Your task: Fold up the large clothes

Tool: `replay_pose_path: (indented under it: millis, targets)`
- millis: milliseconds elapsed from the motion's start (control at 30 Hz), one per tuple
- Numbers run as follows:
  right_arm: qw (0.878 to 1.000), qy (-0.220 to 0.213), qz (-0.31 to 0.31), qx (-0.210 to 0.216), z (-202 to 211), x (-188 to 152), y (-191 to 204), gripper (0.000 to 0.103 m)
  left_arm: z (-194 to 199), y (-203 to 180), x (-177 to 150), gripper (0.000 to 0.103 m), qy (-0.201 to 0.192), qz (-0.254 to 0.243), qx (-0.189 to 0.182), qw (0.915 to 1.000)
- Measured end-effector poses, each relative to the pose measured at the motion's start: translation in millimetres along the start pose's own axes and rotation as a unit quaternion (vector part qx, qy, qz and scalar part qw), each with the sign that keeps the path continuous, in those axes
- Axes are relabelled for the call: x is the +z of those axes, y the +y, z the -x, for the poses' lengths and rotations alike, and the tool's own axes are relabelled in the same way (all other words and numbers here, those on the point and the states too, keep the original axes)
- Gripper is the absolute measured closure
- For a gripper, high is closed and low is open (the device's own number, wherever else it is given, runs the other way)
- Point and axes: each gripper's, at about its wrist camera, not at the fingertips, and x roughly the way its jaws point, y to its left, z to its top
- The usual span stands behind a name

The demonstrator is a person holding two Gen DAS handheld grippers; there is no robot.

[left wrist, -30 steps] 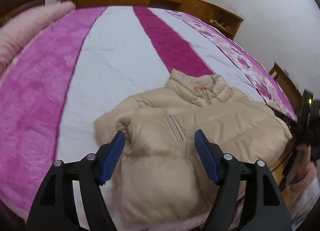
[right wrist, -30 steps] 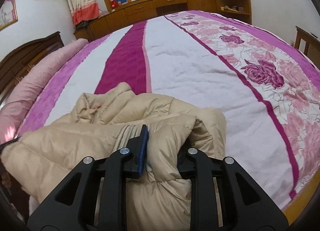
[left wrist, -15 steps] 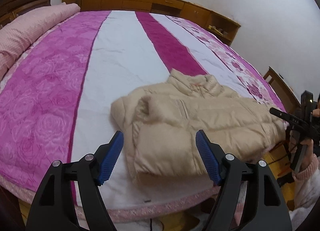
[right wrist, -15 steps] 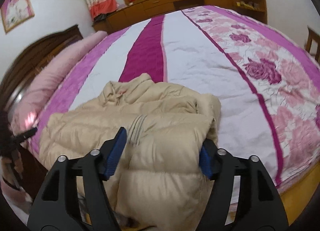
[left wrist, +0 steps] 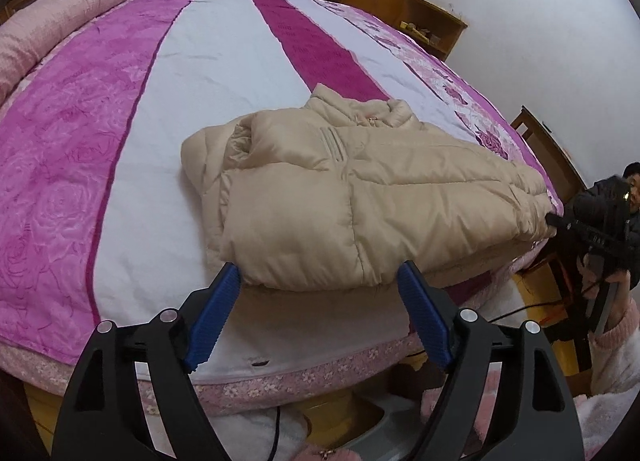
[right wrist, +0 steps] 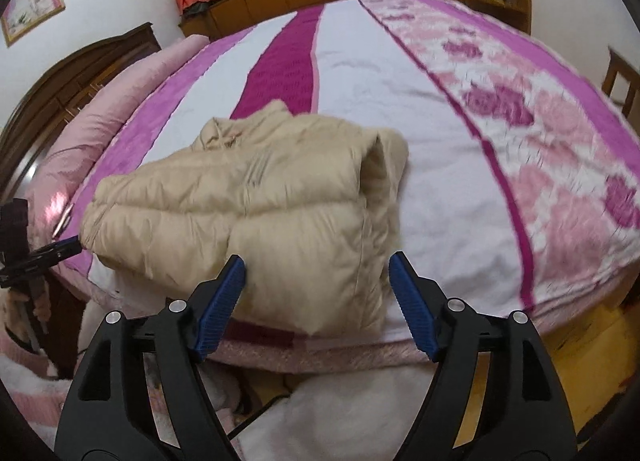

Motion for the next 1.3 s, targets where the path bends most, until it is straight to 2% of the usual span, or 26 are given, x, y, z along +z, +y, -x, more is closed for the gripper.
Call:
replay_pose_path:
  millis: [100,133,167,200,233,267,300,400,500,633,767,867,900,933,1000,1100,1233,1300]
  targets:
    - [1.0,0.017,-0.014,0.021,-13.3,-3.6,-1.8,0.029,-6.2,0.6,1.5,0.024,0.002,0.009,-0.008,0.9999]
    - [0.999,0.02,-0.016,0.029,-16.8,-3.7,-0.7,0.032,-7.7,0.8,2.1,0.025,0.003,0.012,-0.009,0.9999]
    - [0.999,0.021,-0.015,0.038,-18.7,-3.0,1.5,0.046,-8.9,0.8,2.5,0.027,0.003,0.015,-0.012,0.9998]
    - [0.999,0.021,-0.013,0.039,-19.8,-1.4,3.9,0.06,-9.8,0.8,3.0,0.041,0.002,0.019,-0.02,0.9996]
    - [0.999,0.016,-0.007,0.04,-19.4,1.3,6.3,0.067,-10.0,0.9,3.8,0.049,0.001,0.021,-0.026,0.9994]
    - [0.999,0.012,-0.001,0.042,-18.0,3.7,8.6,0.077,-10.0,0.8,5.4,0.063,0.0,0.026,-0.038,0.999]
    - [0.999,0.004,0.007,0.043,-15.3,7.4,11.5,0.082,-9.5,0.0,6.8,0.071,0.0,0.027,-0.042,0.9987]
    - [0.999,-0.022,0.017,0.044,-8.6,21.1,16.5,0.086,-4.9,-8.6,18.1,0.081,-0.01,0.006,-0.035,0.9993]
    - [0.998,-0.045,0.011,0.05,-8.1,40.9,17.7,0.087,-1.3,-9.0,39.3,0.084,-0.023,0.006,-0.023,0.9995]
    - [0.996,-0.066,0.003,0.055,-19.5,71.1,19.4,0.087,-3.1,-7.8,73.0,0.084,-0.045,0.002,-0.006,0.999]
    - [0.995,-0.071,-0.023,0.059,-40.0,98.6,12.6,0.087,-16.9,-2.0,107.4,0.084,-0.049,0.003,0.004,0.9988]
    - [0.995,-0.072,-0.042,0.048,-56.5,116.5,6.7,0.087,-26.0,1.4,127.6,0.075,-0.051,0.003,0.007,0.9986]
    - [0.996,-0.072,-0.045,0.041,-62.0,121.4,5.7,0.087,-24.7,1.0,132.6,0.067,-0.057,0.005,0.01,0.9983]
    - [0.996,-0.072,-0.046,0.034,-65.9,124.3,5.9,0.087,-22.0,0.6,133.6,0.063,-0.06,0.005,0.011,0.9981]
    - [0.996,-0.069,-0.048,0.018,-77.8,132.2,4.5,0.085,-11.5,-4.1,134.4,0.045,-0.074,-0.002,0.01,0.9972]
    - [0.996,-0.063,-0.06,0.005,-93.4,139.7,-0.3,0.081,4.0,-11.8,130.4,0.035,-0.087,-0.02,0.019,0.9958]
    - [0.996,-0.063,-0.068,0.004,-100.9,144.3,-3.8,0.074,19.8,-14.6,120.5,0.034,-0.096,-0.029,0.027,0.9946]
    - [0.995,-0.071,-0.073,0.02,-94.3,143.7,-5.9,0.061,23.6,-15.2,115.5,0.034,-0.099,-0.027,0.026,0.9944]
